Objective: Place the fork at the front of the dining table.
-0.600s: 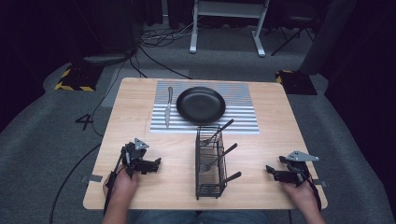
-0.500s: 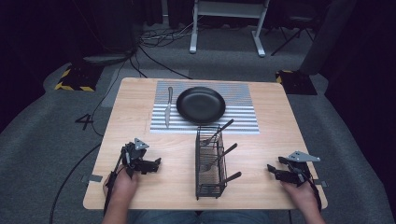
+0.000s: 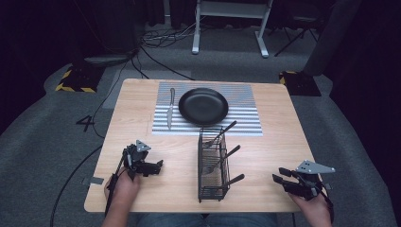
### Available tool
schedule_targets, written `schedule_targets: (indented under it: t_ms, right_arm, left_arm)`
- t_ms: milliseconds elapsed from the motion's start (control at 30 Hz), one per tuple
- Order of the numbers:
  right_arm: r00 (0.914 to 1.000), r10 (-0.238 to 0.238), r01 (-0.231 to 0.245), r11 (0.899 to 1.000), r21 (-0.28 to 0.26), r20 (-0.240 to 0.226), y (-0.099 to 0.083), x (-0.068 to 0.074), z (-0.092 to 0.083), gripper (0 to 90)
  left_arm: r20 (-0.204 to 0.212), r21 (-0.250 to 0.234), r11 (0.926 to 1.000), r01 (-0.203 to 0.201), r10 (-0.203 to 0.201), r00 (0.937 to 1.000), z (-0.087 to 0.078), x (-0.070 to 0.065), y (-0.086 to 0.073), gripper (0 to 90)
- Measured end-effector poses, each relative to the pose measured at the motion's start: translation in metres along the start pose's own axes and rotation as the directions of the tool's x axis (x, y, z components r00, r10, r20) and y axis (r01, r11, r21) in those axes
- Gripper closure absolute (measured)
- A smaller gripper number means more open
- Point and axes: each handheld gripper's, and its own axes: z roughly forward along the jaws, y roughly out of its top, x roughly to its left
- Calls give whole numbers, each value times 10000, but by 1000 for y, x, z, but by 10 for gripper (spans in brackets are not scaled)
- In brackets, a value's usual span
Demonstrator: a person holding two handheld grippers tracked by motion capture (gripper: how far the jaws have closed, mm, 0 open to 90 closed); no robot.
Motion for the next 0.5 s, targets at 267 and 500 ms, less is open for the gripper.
schedule_targets:
  t_ms: [267, 500]
  right_arm:
    - [9986, -185, 156, 9983, -563, -503, 20, 24, -20, 566]
    - [9913, -144, 46, 9972, -751, -1312, 36, 38, -33, 586]
  left_arm:
    - [2, 0, 10000, 0, 0, 10000, 0, 0, 0, 0]
    - [1, -1, 10000, 1, -1, 10000, 0, 0, 0, 0]
